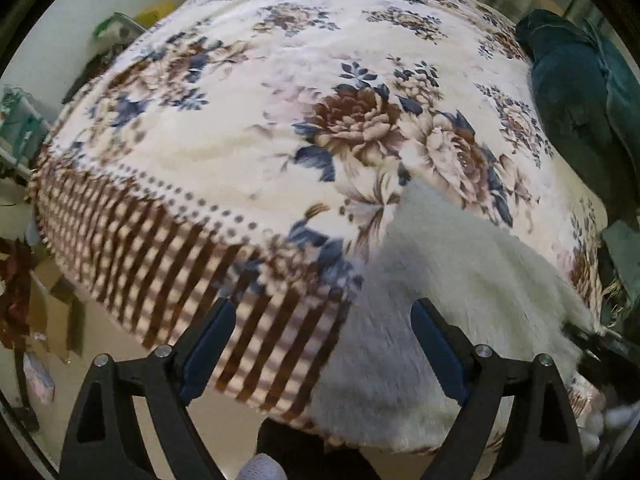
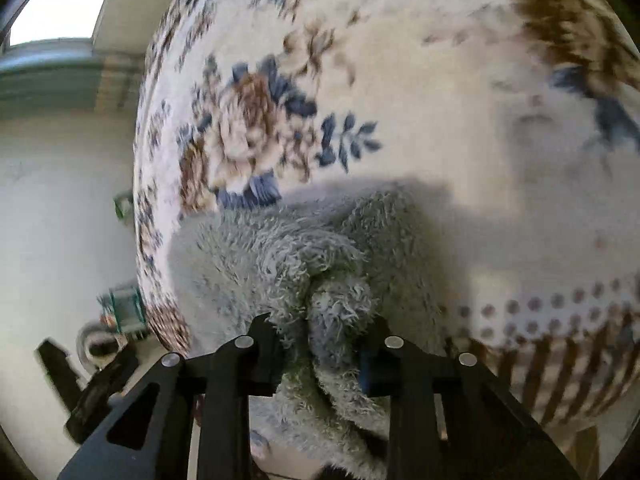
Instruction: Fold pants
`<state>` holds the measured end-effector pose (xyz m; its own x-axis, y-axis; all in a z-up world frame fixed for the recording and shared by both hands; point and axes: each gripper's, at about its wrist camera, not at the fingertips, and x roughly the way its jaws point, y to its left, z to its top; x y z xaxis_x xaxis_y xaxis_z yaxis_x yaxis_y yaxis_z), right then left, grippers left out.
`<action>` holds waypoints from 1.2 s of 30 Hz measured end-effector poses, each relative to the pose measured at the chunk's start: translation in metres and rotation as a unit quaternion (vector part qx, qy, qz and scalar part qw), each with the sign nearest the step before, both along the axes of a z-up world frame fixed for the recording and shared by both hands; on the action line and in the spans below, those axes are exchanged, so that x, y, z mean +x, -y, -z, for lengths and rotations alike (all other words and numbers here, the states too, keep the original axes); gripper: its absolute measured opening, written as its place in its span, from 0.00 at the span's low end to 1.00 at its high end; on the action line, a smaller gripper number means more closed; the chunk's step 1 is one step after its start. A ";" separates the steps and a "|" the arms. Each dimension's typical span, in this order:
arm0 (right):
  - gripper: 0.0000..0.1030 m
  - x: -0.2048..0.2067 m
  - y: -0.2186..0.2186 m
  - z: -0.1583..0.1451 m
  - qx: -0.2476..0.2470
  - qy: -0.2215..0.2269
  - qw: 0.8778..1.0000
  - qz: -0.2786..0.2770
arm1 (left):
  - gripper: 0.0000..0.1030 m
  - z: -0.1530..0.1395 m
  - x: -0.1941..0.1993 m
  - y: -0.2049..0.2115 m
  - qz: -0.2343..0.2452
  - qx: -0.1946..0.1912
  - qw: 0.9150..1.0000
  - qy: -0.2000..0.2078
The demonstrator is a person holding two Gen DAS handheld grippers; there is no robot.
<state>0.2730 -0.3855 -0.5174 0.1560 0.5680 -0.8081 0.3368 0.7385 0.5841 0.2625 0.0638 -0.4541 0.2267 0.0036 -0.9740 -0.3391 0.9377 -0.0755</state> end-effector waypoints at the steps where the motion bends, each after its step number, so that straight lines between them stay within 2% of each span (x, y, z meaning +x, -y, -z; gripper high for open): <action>1: 0.27 -0.002 0.012 -0.008 -0.020 0.004 1.000 0.019 | 0.87 0.004 0.009 0.000 0.005 -0.009 1.000 0.003; 3: 0.27 -0.002 0.030 -0.014 -0.083 0.007 0.996 0.045 | 0.87 0.019 0.032 0.005 0.029 -0.030 0.999 -0.008; 4: 0.28 -0.002 0.037 -0.011 -0.095 -0.002 0.994 0.059 | 0.87 0.025 0.042 0.009 0.044 -0.041 0.998 -0.014; 7: 0.49 -0.008 0.046 0.007 -0.029 -0.053 0.994 0.093 | 0.87 0.035 0.061 0.022 0.081 -0.050 0.995 -0.025; 9: 0.70 -0.026 0.048 -0.003 -0.024 -0.037 0.992 0.117 | 0.87 0.041 0.074 0.032 0.103 -0.054 0.993 -0.029; 11: 0.72 -0.051 0.050 -0.012 -0.036 -0.037 0.988 0.143 | 0.87 0.044 0.083 0.040 0.120 -0.060 0.991 -0.028; 14: 0.72 -0.106 0.051 -0.007 -0.022 -0.073 0.977 0.198 | 0.87 0.052 0.096 0.049 0.140 -0.058 0.988 -0.029; 18: 0.72 -0.148 0.033 0.035 0.059 -0.121 0.963 0.232 | 0.87 0.058 0.106 0.059 0.154 -0.056 0.986 -0.032; 20: 0.72 -0.149 0.022 0.053 0.088 -0.120 0.960 0.238 | 0.87 0.059 0.107 0.063 0.159 -0.047 0.986 -0.032; 22: 0.67 -0.143 0.008 0.068 0.101 -0.105 0.959 0.243 | 0.87 0.060 0.106 0.065 0.162 -0.042 0.985 -0.032; 23: 0.46 -0.140 0.003 0.070 0.095 -0.101 0.961 0.239 | 0.87 0.060 0.105 0.066 0.163 -0.039 0.985 -0.032; 24: 0.18 -0.136 -0.005 0.073 0.081 -0.103 0.965 0.229 | 0.87 0.060 0.104 0.066 0.163 -0.036 0.985 -0.032; 26: 0.14 -0.135 -0.015 0.068 0.056 -0.102 0.967 0.226 | 0.87 0.060 0.103 0.065 0.162 -0.031 0.986 -0.035; 28: 0.12 -0.139 -0.022 0.051 0.046 -0.091 0.971 0.216 | 0.87 0.059 0.101 0.063 0.160 -0.027 0.986 -0.036; 32: 0.12 -0.162 -0.018 0.010 0.066 -0.075 0.970 0.222 | 0.87 0.059 0.096 0.062 0.158 -0.026 0.986 -0.041; 33: 0.09 -0.167 -0.017 0.003 0.061 -0.075 0.971 0.220 | 0.87 0.060 0.095 0.063 0.159 -0.026 0.986 -0.042; 34: 0.05 -0.171 -0.018 0.000 0.047 -0.082 0.973 0.208 | 0.87 0.061 0.094 0.064 0.159 -0.024 0.986 -0.043; 36: 0.05 -0.175 -0.018 0.011 0.012 -0.115 0.978 0.174 | 0.87 0.065 0.093 0.065 0.157 -0.021 0.986 -0.046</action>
